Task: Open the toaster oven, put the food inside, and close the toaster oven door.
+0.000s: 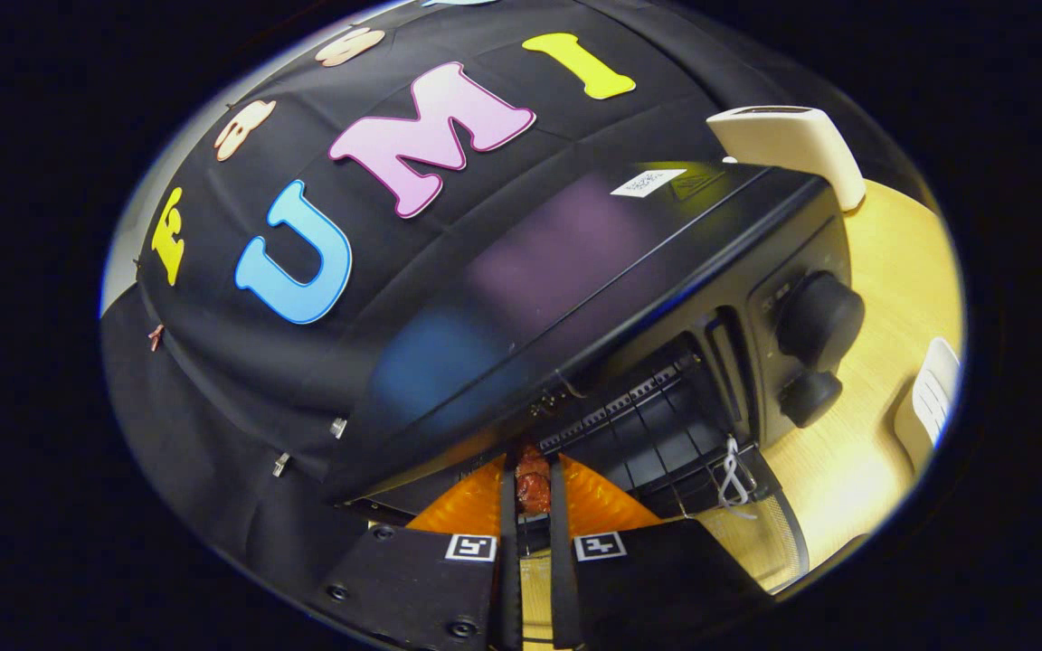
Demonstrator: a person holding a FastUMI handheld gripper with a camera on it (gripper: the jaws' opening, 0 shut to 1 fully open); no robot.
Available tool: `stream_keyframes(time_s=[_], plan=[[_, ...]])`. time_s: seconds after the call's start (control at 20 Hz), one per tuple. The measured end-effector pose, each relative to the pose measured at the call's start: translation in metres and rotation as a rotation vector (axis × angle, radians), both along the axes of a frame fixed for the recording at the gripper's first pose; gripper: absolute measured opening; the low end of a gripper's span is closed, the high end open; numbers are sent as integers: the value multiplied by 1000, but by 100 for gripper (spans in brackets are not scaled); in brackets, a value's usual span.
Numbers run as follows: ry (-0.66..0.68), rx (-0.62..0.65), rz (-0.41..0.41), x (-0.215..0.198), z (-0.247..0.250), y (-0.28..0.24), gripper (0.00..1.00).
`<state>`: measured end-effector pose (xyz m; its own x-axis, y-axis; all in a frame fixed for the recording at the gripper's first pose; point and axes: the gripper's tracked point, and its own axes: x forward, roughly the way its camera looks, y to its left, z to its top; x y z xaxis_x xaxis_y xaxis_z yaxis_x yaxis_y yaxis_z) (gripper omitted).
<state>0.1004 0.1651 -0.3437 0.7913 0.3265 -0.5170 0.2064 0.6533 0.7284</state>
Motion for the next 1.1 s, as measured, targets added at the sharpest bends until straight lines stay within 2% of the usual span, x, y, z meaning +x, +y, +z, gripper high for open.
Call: stream_keyframes(time_s=[0.1, 0.3, 0.5, 1.1], plan=[[16, -62, 6, 4, -8, -6, 17], [34, -244, 40, 0, -20, -22, 38], [42, -299, 33, -6, -12, -38, 98], [-41, -507, 82, -33, 41, -79, 98]])
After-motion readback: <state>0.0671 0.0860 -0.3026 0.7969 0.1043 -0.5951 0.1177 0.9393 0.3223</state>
